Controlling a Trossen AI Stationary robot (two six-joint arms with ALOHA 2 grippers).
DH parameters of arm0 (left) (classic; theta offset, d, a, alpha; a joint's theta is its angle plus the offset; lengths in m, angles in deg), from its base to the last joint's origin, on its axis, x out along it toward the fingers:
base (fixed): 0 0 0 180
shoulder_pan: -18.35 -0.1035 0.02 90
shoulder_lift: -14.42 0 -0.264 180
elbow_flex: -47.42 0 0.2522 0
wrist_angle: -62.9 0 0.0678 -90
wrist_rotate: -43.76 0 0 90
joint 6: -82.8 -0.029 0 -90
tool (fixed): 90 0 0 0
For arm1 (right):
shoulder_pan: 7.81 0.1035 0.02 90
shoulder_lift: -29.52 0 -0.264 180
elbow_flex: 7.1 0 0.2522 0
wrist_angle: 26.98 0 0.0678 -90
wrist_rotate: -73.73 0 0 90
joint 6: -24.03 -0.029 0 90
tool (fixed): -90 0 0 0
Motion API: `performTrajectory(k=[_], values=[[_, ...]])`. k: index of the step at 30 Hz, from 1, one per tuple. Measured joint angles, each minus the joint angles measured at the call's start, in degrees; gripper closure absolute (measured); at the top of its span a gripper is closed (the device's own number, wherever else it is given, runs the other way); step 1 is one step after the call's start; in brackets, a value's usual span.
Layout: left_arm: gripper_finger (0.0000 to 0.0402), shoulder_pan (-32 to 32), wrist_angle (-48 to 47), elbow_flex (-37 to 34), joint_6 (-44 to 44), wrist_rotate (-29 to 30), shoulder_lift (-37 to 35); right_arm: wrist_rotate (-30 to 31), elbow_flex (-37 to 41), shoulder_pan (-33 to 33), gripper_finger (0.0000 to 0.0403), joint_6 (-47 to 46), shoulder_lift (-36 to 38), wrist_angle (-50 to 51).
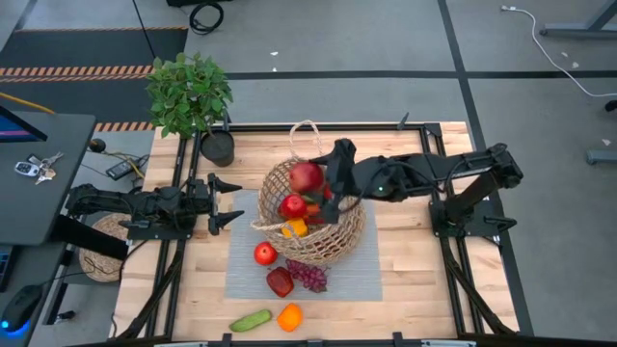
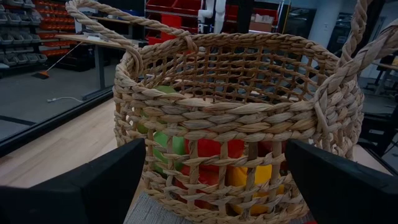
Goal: Build produce basket
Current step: Put the pomegranate into the basket
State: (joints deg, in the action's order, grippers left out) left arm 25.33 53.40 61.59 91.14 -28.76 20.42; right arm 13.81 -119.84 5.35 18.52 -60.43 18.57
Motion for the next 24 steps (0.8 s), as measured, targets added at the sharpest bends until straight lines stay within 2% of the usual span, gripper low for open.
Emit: performTrajectory(k=[6, 10, 14, 18, 24], values=[[0.0010, 0.00, -0.01, 0.00, 0.00, 0.00, 0.00, -0.09, 0.00, -1.73, 0.0041, -0.04, 0.00, -0.16], [0.0010, 0.01, 0.01, -0.01, 0.00, 0.02, -0.01, -2.22, -0.02, -2.16, 0.0041, -3.69, 0.00, -1.00], [0.0010, -0.01, 0.00, 0.01, 0.00, 0.01, 0.00, -9.14, -0.02, -2.34, 0.0041, -6.91, 0.70, -0.70], [0.0010, 0.00, 0.01, 0.01, 0.00, 0.01, -0.02, -13.53, -0.02, -2.92, 0.0041, -8.76, 3.69, -0.65], [0.0010, 0.01, 0.01, -0.01, 0.00, -0.01, 0.00, -23.98, -0.02, -2.80, 0.0041, -12.46, 8.63, 3.74]])
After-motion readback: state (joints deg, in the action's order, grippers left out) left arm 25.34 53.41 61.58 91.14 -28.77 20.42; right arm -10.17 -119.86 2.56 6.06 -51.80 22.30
